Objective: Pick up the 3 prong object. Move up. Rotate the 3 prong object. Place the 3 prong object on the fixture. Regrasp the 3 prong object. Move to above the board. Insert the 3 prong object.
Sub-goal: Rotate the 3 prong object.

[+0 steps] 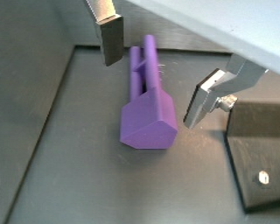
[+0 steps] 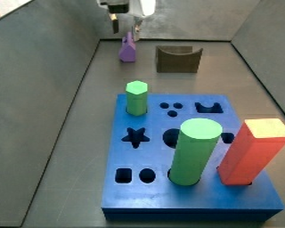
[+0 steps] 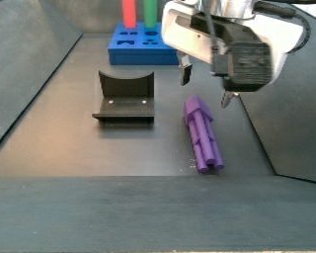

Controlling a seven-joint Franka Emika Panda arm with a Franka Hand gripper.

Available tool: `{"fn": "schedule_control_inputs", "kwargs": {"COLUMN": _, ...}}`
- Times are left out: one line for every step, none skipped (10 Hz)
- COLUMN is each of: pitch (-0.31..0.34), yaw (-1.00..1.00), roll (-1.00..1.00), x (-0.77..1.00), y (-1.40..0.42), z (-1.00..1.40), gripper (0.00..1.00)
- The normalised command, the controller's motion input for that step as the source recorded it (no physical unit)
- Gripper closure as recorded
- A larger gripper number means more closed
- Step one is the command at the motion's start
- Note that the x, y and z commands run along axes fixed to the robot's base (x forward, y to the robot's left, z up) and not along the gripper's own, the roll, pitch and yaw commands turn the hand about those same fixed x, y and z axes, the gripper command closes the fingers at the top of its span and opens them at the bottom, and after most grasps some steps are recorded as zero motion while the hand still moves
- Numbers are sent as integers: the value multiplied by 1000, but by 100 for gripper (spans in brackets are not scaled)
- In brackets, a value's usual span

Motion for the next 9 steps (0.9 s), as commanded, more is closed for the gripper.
{"fn": "schedule_control_inputs", "kwargs": {"pitch": 3, "yaw": 1000, "roll": 11, "x": 40, "y": 3, "z": -62, "gripper": 0}}
{"fn": "schedule_control_inputs", "kwargs": {"pitch": 3, "yaw": 1000, "roll": 12, "x": 40, "y": 3, "z": -62, "gripper": 0}}
{"fn": "schedule_control_inputs", "kwargs": {"pitch": 3, "yaw": 1000, "roll": 13, "x": 40, "y": 3, "z": -62, "gripper": 0}}
{"fn": "schedule_control_inputs", "kwargs": {"pitch": 3, "yaw": 1000, "roll": 14, "x": 40, "y": 3, "z": -62, "gripper": 0}}
{"fn": "schedule_control_inputs", "kwargs": {"pitch": 4, "yaw": 1000, "roll": 17, "x": 40, "y": 2, "z": -62, "gripper": 0}}
{"fn": "schedule_control_inputs", "kwargs": {"pitch": 5, "yaw": 1000, "roll": 20, "x": 40, "y": 2, "z": -61, "gripper": 0}}
{"fn": "schedule_control_inputs", "kwargs": {"pitch": 6, "yaw": 1000, "roll": 26, "x": 40, "y": 2, "z": -61, "gripper": 0}}
{"fn": "schedule_control_inputs", "kwargs": {"pitch": 7, "yaw": 1000, "roll": 30, "x": 40, "y": 2, "z": -61, "gripper": 0}}
{"fn": "schedule_control_inputs", "kwargs": {"pitch": 7, "yaw": 718, "roll": 32, "x": 40, "y": 2, "z": -61, "gripper": 0}}
